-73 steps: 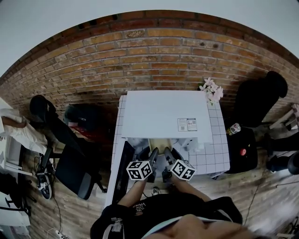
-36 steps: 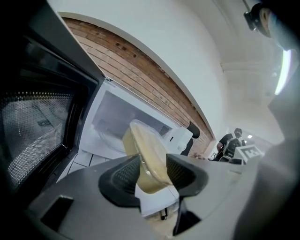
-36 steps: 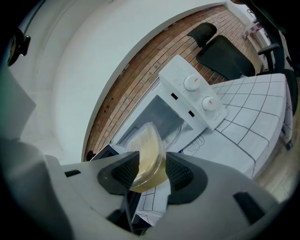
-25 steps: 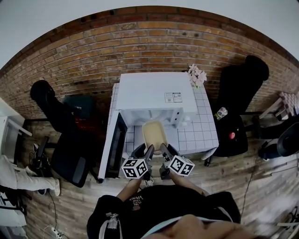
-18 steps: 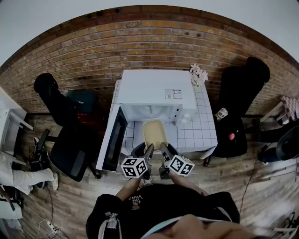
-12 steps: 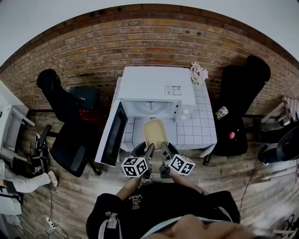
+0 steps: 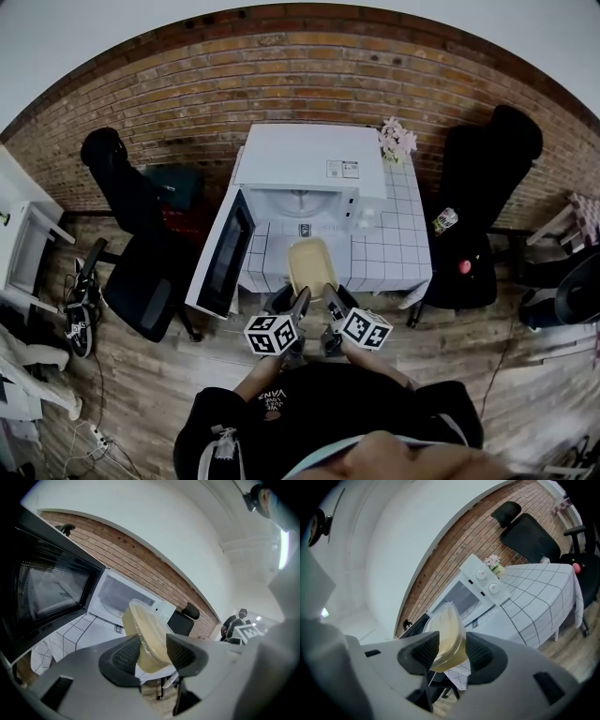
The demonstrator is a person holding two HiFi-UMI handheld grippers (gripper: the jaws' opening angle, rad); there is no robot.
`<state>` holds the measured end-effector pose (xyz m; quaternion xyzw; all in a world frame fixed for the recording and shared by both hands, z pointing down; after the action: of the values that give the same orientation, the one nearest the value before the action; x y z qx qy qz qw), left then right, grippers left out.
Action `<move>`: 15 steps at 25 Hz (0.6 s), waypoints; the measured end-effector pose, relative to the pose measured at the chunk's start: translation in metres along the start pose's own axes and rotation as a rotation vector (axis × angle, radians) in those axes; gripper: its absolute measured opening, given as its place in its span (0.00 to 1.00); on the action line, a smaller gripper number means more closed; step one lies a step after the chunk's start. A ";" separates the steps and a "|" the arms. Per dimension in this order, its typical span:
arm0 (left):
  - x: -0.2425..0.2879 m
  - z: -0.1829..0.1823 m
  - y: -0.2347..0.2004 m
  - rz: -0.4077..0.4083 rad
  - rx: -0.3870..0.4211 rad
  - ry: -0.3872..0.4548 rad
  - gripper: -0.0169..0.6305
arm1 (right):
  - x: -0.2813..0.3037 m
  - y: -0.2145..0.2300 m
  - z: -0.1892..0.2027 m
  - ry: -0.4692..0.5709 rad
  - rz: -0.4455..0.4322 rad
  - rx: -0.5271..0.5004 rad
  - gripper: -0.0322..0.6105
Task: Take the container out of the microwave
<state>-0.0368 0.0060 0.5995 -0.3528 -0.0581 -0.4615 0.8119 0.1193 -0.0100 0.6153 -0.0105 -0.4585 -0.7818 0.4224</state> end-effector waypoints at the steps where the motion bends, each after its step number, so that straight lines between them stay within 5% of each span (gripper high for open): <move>1: -0.001 0.002 0.002 0.000 0.000 0.000 0.31 | -0.003 0.000 0.001 -0.004 -0.001 -0.001 0.32; 15: -0.009 0.024 0.023 -0.013 0.000 0.005 0.31 | -0.030 0.007 0.016 -0.024 -0.020 0.000 0.32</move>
<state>-0.0179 0.0352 0.6013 -0.3514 -0.0582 -0.4676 0.8090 0.1374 0.0196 0.6181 -0.0154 -0.4637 -0.7857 0.4092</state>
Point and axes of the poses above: the fingertips, and each gripper's own axes: x forward along the fingers, y to its right, z out of its underside, the point moved 6 cm from there along -x, backward along the fingers, and after that the axes turned 14 degrees about -y, right-handed, at the moved point
